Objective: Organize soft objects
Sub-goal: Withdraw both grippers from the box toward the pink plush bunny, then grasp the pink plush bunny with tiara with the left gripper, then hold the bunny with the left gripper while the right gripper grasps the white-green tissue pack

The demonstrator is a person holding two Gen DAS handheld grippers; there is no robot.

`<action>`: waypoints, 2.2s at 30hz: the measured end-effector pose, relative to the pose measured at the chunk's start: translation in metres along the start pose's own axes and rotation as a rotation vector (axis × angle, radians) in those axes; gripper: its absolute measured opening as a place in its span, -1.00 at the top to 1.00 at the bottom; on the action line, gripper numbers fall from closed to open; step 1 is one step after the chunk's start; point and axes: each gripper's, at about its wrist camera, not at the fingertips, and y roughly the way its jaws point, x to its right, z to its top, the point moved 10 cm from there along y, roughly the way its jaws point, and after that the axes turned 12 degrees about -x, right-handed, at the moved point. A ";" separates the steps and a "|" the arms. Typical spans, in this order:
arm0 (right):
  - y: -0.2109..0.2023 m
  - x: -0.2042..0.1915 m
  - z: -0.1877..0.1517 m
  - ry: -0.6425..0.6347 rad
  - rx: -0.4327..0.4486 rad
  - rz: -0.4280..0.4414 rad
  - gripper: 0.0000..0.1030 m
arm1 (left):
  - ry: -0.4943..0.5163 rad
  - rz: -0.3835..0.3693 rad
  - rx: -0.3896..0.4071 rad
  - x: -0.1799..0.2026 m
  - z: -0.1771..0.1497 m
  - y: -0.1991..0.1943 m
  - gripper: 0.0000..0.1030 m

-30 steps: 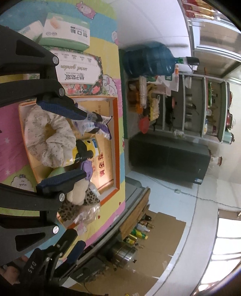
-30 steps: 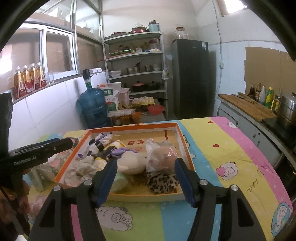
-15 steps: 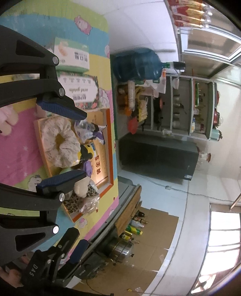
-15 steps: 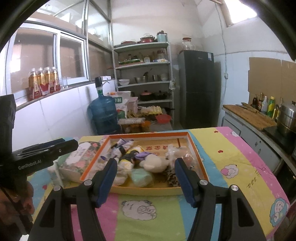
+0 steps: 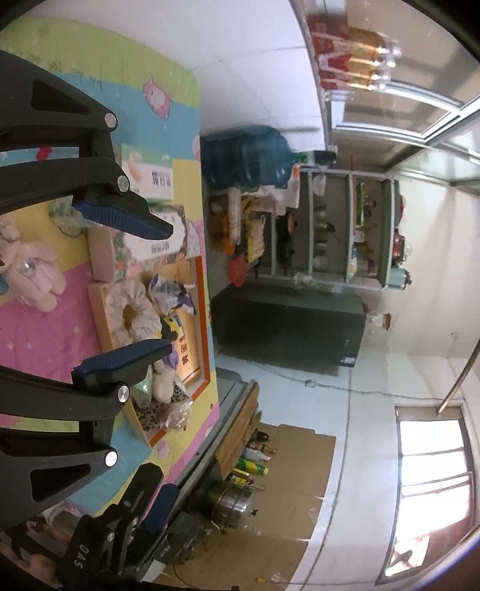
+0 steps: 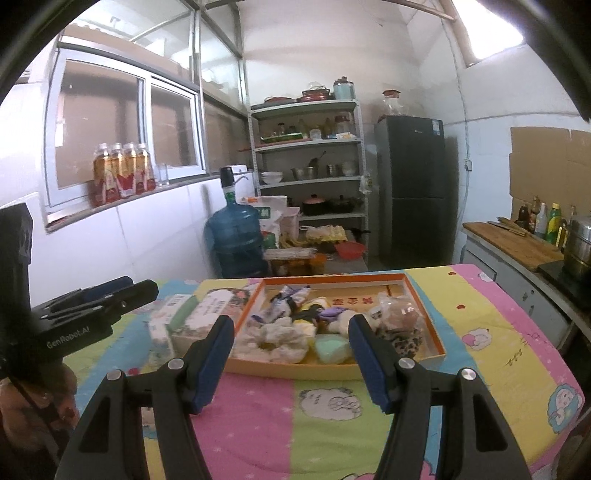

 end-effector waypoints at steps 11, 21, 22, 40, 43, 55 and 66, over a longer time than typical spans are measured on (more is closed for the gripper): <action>-0.013 -0.043 -0.013 -0.005 0.015 0.060 -0.25 | -0.026 0.045 0.052 -0.034 -0.029 -0.038 -0.12; -0.016 -0.068 -0.037 0.023 0.027 0.094 -0.25 | 0.014 -0.055 0.020 -0.036 -0.066 -0.039 -0.24; -0.016 -0.069 -0.039 0.024 0.026 0.093 -0.25 | 0.022 -0.079 0.004 -0.034 -0.071 -0.035 -0.24; 0.021 -0.072 -0.070 0.056 -0.058 0.111 -0.25 | 0.116 -0.217 -0.279 -0.027 -0.139 0.065 -0.26; 0.025 -0.071 -0.074 0.061 -0.068 0.113 -0.25 | 0.138 -0.209 -0.302 -0.022 -0.146 0.072 -0.26; 0.037 -0.072 -0.084 0.062 -0.099 0.118 -0.25 | 0.065 -0.210 -0.316 -0.031 -0.154 0.079 0.03; 0.049 -0.078 -0.088 0.066 -0.127 0.154 -0.25 | -0.027 -0.254 -0.214 -0.043 -0.154 0.051 0.10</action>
